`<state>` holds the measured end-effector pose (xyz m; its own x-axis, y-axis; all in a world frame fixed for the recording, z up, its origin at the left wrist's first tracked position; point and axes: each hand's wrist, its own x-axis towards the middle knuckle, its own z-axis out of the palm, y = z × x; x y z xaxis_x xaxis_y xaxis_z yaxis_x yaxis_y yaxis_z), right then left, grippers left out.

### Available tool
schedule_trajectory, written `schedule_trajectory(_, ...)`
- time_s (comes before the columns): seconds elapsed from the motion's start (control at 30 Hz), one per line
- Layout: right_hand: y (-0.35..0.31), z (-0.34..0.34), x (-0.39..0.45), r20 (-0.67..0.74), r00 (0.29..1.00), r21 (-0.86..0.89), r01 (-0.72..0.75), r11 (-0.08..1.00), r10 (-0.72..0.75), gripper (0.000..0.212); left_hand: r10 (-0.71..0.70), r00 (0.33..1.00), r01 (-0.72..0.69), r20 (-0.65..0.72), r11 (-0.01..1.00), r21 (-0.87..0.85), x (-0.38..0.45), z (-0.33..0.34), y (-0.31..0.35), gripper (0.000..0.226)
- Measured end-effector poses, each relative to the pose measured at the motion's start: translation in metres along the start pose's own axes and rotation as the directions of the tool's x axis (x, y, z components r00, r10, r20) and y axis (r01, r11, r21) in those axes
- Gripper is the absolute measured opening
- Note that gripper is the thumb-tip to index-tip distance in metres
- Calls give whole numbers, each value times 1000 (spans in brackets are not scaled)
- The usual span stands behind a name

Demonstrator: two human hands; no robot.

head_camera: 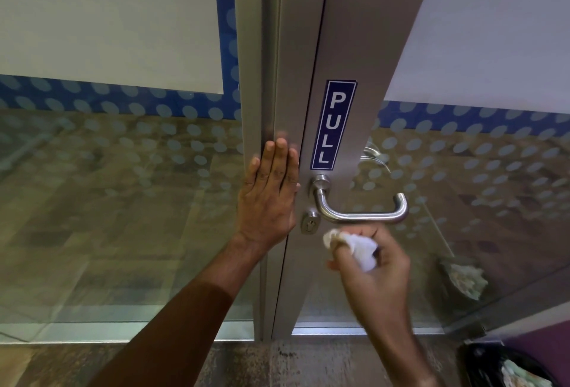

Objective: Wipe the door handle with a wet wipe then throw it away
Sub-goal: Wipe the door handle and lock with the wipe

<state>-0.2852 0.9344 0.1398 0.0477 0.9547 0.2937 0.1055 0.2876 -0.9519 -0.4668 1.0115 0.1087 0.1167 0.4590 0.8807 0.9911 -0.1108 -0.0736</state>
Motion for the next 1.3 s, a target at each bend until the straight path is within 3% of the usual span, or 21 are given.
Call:
schedule_trajectory(0.1,-28,-10,32,57,940,-294,337,894,-336,17,-2,1000,2,3,1000,3,0,1,0,73)
schedule_trajectory(0.2,-40,-3,62,159,857,-520,494,697,-490,26,3,1000,-3,7,1000,3,0,0,0,75)
schedule_trajectory(0.37,-31,15,69,527,700,-522,714,466,-482,27,15,1000,-15,15,1000,7,0,-1,-1,84)
schedule_trajectory(0.47,-26,23,76,663,606,-556,792,251,-441,18,9,1000,-9,19,1000,25,0,-2,-1,101)
schedule_trajectory(0.57,-30,30,86,682,621,-618,772,150,-387,22,4,1000,-5,26,1000,22,-1,-4,-1,108)
schedule_trajectory(0.67,-35,33,86,648,680,-661,726,190,-342,14,15,999,-15,35,1000,20,-1,-5,-2,107)
schedule_trajectory(0.8,-36,26,87,542,784,-648,619,444,-302,21,26,1000,-26,14,999,33,1,-4,-1,91)
schedule_trajectory(0.9,-39,23,85,507,804,-679,595,430,-312,24,24,1000,-24,9,999,30,1,-3,-1,84)
schedule_trajectory(1.0,-37,6,90,423,880,-752,474,457,-216,16,17,1000,-17,11,1000,12,0,-2,0,83)
schedule_trajectory(1.1,-35,-16,95,277,949,-659,300,690,-148,5,18,1000,-18,1,1000,-10,0,-1,0,79)
schedule_trajectory(1.17,-38,-19,92,247,957,-592,275,757,-154,9,17,1000,-17,8,1000,2,0,0,0,87)
schedule_trajectory(1.23,-41,-13,88,264,948,-586,306,751,-180,7,16,1000,-16,12,1000,13,-1,1,-1,91)
schedule_trajectory(1.3,-43,-2,81,327,918,-634,388,669,-223,5,15,1000,-15,11,1000,15,-2,1,-2,91)
